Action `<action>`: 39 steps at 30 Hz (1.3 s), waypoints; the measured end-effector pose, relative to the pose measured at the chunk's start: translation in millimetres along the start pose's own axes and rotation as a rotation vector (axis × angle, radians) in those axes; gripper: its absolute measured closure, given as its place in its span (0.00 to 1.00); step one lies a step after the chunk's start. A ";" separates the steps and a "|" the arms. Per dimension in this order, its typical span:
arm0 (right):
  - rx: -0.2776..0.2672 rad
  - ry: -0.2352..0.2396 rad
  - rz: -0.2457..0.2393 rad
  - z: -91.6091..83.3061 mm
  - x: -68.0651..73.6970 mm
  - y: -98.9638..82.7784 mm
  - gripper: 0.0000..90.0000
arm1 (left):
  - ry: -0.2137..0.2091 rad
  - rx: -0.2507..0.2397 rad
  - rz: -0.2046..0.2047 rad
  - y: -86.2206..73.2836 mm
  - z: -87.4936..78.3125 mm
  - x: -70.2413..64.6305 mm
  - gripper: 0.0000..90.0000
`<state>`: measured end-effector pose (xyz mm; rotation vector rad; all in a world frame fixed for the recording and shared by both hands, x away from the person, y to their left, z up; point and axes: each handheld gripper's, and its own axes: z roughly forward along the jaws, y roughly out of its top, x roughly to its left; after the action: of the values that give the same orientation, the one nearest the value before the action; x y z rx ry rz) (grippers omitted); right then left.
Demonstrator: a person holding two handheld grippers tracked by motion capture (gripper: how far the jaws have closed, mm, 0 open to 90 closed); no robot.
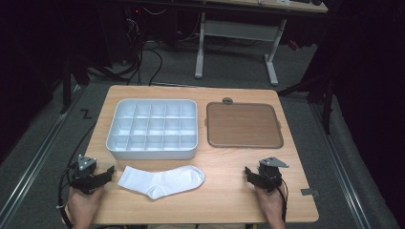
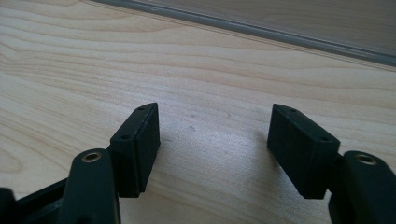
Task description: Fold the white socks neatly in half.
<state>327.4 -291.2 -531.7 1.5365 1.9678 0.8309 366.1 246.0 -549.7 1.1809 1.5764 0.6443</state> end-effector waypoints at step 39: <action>-0.045 0.112 -0.057 -16.6 30.0 9.7 0.68 | -0.150 0.012 -0.157 10.6 -26.7 -9.7 0.42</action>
<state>315.1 -262.9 -513.9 1.4292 2.0478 0.9498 345.2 245.1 -527.8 1.0764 1.5296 0.4340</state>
